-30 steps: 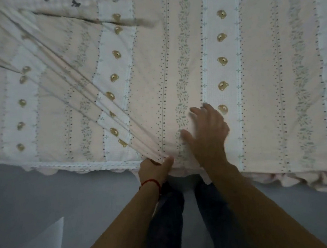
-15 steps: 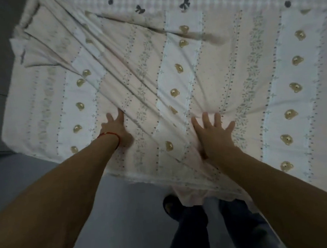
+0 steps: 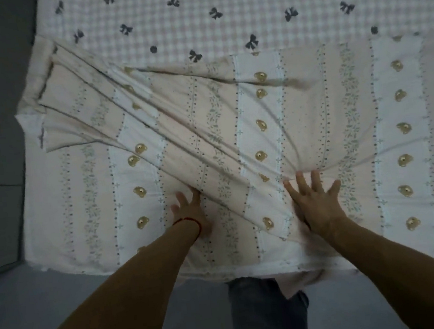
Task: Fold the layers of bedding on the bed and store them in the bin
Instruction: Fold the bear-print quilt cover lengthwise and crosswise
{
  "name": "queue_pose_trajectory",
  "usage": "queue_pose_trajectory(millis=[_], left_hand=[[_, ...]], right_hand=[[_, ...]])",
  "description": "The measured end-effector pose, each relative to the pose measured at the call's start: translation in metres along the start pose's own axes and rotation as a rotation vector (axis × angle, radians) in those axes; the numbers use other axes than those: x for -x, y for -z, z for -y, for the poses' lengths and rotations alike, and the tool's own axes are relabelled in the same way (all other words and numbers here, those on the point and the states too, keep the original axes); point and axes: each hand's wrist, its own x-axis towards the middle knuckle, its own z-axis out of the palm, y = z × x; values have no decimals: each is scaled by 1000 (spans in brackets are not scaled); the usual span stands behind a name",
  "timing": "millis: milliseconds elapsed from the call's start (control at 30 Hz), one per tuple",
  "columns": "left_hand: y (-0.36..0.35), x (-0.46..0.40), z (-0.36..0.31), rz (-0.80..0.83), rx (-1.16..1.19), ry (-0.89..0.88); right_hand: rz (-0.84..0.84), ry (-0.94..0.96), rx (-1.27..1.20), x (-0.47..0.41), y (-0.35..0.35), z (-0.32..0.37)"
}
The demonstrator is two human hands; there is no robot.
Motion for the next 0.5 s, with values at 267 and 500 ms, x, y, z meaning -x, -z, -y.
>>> queue_pose_trajectory(millis=[267, 500], left_hand=[[34, -7, 23, 84, -4, -160], [86, -4, 53, 176, 677, -175]], right_hand=[[2, -106, -85, 3, -1, 10], [-56, -257, -374, 15, 35, 32]])
